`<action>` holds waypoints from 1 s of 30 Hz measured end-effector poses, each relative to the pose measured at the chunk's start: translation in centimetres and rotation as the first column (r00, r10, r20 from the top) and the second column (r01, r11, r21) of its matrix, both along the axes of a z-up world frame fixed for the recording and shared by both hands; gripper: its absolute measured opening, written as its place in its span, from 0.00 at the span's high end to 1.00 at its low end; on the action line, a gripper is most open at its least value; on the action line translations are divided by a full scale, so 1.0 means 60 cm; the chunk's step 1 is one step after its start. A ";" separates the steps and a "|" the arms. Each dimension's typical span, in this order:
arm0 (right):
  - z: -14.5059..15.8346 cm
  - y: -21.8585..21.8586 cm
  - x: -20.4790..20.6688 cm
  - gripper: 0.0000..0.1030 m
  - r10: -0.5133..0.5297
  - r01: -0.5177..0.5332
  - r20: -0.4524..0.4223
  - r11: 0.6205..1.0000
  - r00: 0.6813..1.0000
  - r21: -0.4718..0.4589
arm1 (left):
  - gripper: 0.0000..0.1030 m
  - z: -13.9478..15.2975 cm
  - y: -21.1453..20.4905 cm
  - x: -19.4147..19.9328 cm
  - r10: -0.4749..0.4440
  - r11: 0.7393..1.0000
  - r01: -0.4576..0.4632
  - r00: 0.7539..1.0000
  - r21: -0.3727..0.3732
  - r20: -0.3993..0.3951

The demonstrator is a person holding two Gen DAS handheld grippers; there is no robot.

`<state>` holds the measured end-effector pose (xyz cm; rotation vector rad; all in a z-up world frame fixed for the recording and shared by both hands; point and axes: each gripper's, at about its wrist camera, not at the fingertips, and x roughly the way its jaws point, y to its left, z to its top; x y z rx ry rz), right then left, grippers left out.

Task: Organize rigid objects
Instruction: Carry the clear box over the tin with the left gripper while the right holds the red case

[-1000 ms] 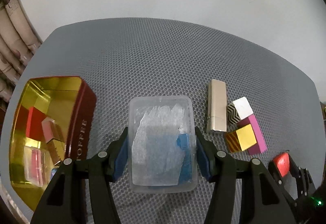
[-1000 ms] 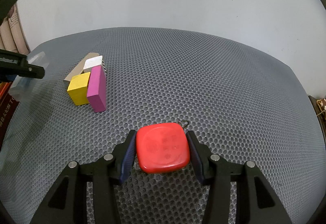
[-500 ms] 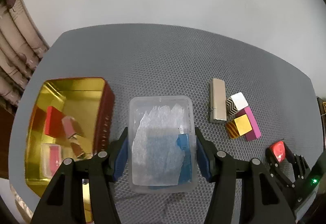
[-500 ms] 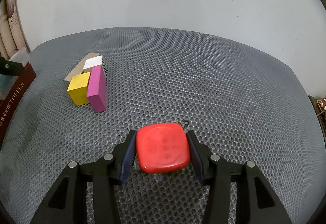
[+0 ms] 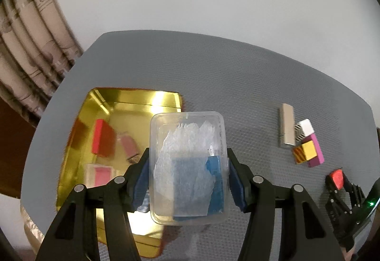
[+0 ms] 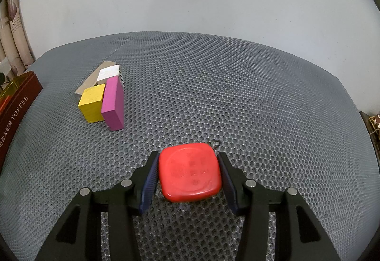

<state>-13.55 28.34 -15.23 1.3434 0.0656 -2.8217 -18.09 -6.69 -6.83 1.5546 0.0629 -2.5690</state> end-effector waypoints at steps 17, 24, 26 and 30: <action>0.001 0.003 -0.002 0.51 -0.001 0.001 0.000 1.000 1.000 0.000 | 0.48 -0.009 -0.091 0.016 0.068 0.997 -0.067 0.998 -0.040 0.015; 0.002 0.006 -0.004 0.51 -0.001 0.001 0.000 1.000 1.000 0.000 | 0.48 -0.031 -0.130 0.022 0.100 0.994 -0.099 0.994 -0.041 0.043; 0.002 0.004 -0.003 0.51 -0.001 0.001 0.000 1.000 1.000 0.000 | 0.48 -0.036 -0.138 0.024 0.109 0.993 -0.107 0.993 -0.047 0.049; 0.002 0.006 -0.004 0.51 -0.001 0.001 0.000 1.000 1.000 0.000 | 0.48 -0.043 -0.150 0.028 0.118 0.992 -0.116 0.991 -0.048 0.058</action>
